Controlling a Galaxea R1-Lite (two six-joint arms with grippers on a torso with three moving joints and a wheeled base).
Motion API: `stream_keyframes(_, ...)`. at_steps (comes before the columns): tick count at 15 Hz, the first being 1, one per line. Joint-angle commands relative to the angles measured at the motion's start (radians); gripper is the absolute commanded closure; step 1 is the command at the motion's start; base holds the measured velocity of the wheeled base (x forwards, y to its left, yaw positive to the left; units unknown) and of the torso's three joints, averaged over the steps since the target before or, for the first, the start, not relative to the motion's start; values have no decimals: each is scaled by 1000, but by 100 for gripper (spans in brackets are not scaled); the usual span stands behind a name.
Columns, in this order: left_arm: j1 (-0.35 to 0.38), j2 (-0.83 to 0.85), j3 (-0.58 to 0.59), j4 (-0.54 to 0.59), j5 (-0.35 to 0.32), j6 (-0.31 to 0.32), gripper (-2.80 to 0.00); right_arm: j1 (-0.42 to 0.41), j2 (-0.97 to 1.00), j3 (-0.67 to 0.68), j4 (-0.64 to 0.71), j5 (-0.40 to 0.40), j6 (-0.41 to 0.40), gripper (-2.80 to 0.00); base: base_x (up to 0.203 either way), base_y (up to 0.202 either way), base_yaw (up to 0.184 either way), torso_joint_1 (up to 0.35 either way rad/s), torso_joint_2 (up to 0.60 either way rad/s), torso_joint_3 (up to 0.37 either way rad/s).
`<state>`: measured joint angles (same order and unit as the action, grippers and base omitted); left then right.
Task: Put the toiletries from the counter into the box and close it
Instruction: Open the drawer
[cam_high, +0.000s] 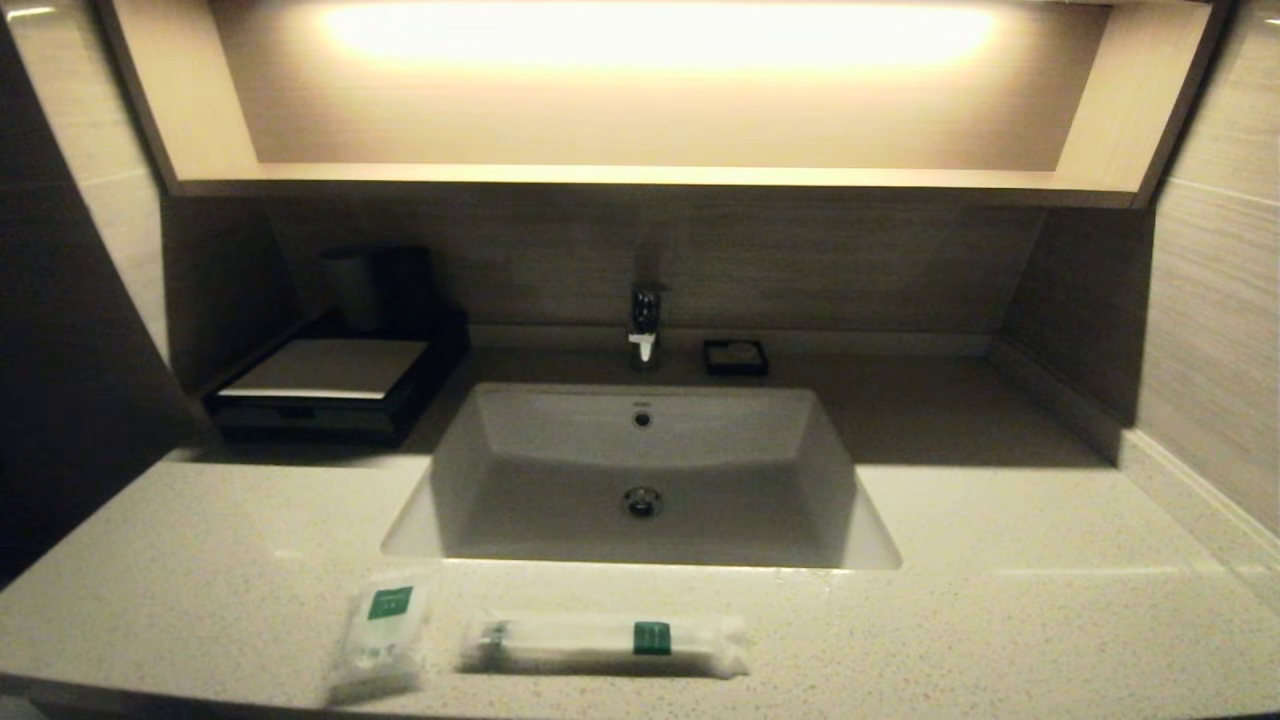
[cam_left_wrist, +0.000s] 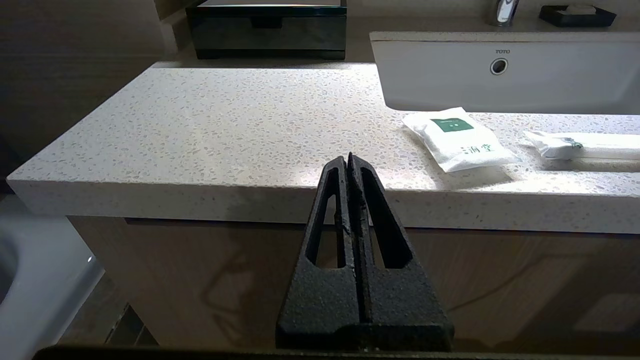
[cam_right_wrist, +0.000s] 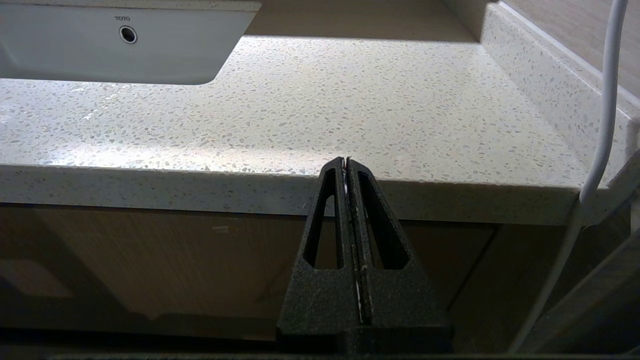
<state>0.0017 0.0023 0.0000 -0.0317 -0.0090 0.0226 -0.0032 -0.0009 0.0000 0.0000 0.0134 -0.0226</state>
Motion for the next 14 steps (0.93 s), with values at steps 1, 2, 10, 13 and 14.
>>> stream_keyframes(1,0,1,20,-2,0,0,0,0,1,2,0,0,0,0,0,0,0,0,0,0)
stream_keyframes(2,0,1,20,-2,0,0,0,0,-1,2,0,0,0,0,0,0,0,0,0,0)
stream_keyframes(10,0,1,-14,-7,1,33,0,0,1,2,0,0,0,0,0,0,0,0,0,0)
stream_keyframes(13,0,1,-150,56,-10,33,0,0,0,2,0,0,0,0,0,0,0,0,0,0)
stream_keyframes(14,0,1,-191,73,-10,33,0,0,1,2,0,0,0,0,0,0,0,0,0,0)
